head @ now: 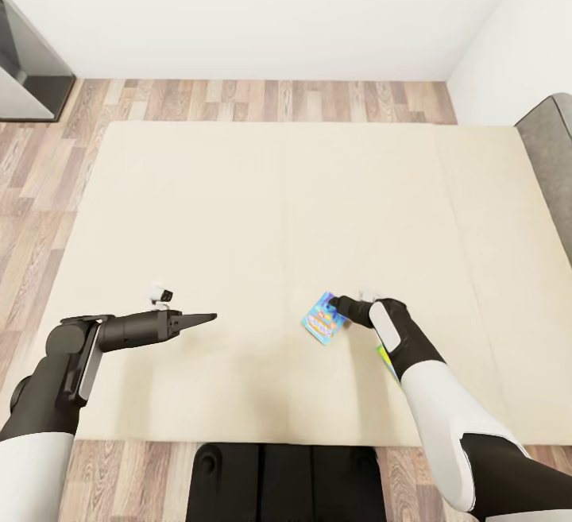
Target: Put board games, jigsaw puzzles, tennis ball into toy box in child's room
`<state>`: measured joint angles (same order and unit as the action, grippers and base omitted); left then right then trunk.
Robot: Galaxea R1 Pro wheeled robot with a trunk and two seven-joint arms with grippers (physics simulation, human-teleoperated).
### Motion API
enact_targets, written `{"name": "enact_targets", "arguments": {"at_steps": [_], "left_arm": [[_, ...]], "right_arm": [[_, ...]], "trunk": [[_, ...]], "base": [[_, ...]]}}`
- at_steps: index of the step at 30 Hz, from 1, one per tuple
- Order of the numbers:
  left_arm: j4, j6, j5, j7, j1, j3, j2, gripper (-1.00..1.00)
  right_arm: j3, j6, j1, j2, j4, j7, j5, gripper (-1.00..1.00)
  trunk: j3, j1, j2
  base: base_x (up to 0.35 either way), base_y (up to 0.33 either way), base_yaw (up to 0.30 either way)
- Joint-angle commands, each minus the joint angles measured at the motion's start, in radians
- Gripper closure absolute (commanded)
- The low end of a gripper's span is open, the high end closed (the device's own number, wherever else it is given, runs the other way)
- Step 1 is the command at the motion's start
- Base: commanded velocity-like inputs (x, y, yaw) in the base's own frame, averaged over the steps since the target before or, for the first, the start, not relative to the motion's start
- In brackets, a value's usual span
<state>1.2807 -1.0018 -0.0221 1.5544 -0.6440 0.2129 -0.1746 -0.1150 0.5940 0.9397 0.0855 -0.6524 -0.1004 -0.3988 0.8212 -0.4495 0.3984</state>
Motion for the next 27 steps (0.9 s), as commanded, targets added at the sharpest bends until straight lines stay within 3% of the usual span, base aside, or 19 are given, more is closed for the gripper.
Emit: {"name": "enact_targets", "arguments": {"at_steps": [1,27], "left_arm": [[0.000,-0.011,0.001,0.004,0.000,0.000,0.000,-1.00],[0.000,-0.011,0.002,0.004,0.000,0.003,0.000,-1.00]], "right_arm": [[-0.003,0.004,0.000,0.001,-0.006,-0.008,-0.011,-1.00],[-0.002,0.004,-0.001,0.011,-0.029,-0.008,-0.011,-1.00]], "trunk": [[0.002,-0.001,0.002],[0.006,-0.001,0.002]], "base": [[0.000,0.000,0.000],[0.000,0.000,0.000]]}}
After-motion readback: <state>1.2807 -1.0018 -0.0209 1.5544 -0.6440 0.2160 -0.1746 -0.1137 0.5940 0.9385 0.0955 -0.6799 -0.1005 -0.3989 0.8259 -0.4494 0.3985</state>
